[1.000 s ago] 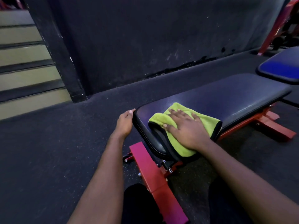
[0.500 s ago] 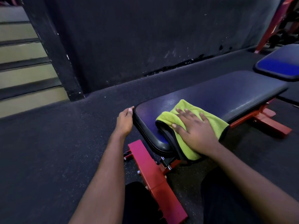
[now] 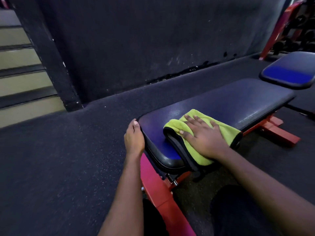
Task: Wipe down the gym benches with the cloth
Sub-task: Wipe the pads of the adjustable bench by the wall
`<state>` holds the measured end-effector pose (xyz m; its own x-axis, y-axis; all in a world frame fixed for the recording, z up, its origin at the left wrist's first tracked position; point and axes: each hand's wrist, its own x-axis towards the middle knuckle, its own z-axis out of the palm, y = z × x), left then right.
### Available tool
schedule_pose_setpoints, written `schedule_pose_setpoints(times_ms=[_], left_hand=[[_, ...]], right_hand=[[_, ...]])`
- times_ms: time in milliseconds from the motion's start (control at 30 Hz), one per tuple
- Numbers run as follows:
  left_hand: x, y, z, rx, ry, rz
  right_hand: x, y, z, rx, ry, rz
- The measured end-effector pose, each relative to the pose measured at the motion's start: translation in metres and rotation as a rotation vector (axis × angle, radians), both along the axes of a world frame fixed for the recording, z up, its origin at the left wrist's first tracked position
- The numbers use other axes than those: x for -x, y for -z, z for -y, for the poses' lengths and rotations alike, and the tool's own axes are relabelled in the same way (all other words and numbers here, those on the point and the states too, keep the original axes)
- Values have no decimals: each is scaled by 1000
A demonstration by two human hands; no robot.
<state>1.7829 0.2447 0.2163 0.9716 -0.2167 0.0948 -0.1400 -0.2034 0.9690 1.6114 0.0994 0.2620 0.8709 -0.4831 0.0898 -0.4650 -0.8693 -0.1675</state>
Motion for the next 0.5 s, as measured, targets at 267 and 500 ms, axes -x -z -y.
schedule_pose_setpoints(times_ms=[267,500], left_hand=[[13,0,5,101,-75,-36],[16,2,9,192,-118,-71]], right_hand=[[-14,-5,6,-7,-31,-59],[-17,-6,12,16,-73,-82]])
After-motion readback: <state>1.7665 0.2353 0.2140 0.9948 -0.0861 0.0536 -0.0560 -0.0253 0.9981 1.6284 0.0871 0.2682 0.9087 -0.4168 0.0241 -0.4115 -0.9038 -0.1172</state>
